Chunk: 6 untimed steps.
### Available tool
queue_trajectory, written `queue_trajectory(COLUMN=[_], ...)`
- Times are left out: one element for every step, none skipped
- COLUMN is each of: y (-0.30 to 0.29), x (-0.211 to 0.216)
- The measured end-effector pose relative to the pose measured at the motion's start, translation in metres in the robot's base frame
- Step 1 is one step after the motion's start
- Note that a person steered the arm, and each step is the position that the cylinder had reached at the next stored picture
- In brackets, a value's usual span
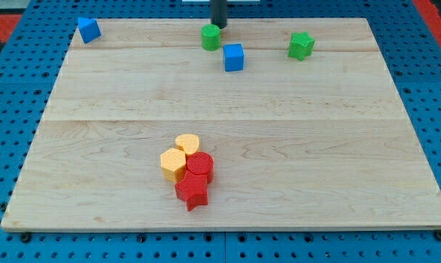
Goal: Move the green circle diagonally to the blue triangle
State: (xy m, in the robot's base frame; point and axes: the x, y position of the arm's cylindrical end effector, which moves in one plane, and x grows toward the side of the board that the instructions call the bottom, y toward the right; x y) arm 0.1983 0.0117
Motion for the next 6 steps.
queue_trajectory(y=[0.017,0.015,0.012,-0.041,-0.138,-0.151], x=[-0.001,0.003,0.035,0.037,0.023,0.023])
